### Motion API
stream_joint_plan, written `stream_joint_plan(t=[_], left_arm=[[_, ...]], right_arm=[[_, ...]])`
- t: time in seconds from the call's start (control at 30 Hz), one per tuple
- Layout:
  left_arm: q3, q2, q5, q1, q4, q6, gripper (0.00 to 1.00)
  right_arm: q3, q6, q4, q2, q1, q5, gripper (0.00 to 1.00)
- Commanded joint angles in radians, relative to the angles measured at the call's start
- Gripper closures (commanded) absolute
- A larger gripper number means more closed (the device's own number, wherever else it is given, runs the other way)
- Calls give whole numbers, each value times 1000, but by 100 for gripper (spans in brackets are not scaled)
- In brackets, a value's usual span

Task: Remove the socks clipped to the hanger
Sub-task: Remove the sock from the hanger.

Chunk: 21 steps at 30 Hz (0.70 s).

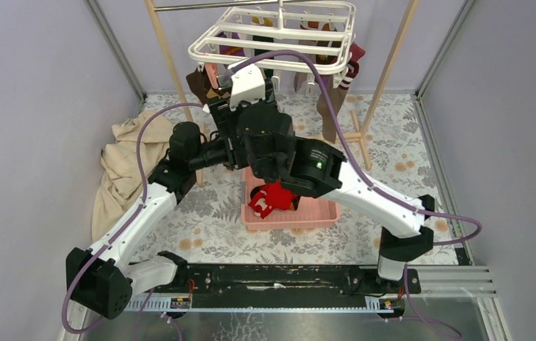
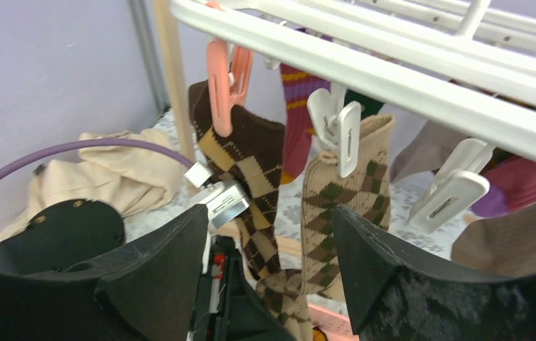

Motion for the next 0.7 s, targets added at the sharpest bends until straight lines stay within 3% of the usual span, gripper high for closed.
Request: stream_joint_plan(t=[0.0, 0.37, 0.67], left_arm=[[55, -17, -21, -5, -46, 46, 77], [103, -47, -27, -25, -125, 71, 77], [134, -50, -53, -56, -164, 84, 77]], right_arm=[[122, -121, 75, 44, 5, 141, 29], [143, -271, 250, 82, 2, 203, 32], [210, -180, 153, 117, -47, 144, 34]])
